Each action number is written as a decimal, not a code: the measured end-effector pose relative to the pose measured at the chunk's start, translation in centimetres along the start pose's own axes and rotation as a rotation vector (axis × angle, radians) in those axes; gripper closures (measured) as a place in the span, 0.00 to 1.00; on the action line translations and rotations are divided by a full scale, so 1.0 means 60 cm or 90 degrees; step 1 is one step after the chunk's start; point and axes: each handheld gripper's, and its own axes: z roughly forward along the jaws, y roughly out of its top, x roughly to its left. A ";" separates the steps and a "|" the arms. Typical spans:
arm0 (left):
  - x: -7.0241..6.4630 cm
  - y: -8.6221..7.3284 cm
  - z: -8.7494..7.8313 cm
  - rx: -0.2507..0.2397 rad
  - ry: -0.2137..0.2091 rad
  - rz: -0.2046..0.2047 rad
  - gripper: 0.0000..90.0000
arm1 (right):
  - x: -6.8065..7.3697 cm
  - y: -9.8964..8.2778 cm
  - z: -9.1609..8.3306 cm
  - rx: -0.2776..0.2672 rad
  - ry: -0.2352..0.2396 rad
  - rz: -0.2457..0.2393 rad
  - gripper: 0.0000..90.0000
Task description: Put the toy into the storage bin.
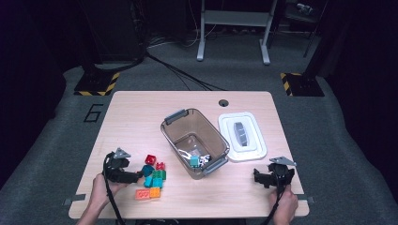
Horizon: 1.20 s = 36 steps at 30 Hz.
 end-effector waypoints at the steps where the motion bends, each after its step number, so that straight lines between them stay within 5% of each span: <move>1: 0.000 -0.004 0.002 0.003 -0.005 -0.005 0.31 | 0.000 0.000 0.000 0.000 0.000 0.000 0.00; 4: 0.001 -0.011 0.004 0.005 -0.010 -0.017 0.43 | 0.000 0.000 0.000 0.000 0.000 0.000 0.00; 10: -0.005 -0.016 0.005 0.009 -0.002 0.005 0.73 | 0.000 0.000 0.000 0.000 0.000 0.000 0.00; 18: 0.000 -0.004 -0.006 -0.016 -0.004 -0.015 0.73 | 0.000 0.000 0.000 0.000 0.000 0.001 0.00; 36: -0.008 0.060 -0.055 -0.054 -0.010 0.017 0.74 | 0.000 0.000 0.000 0.000 0.000 0.000 0.00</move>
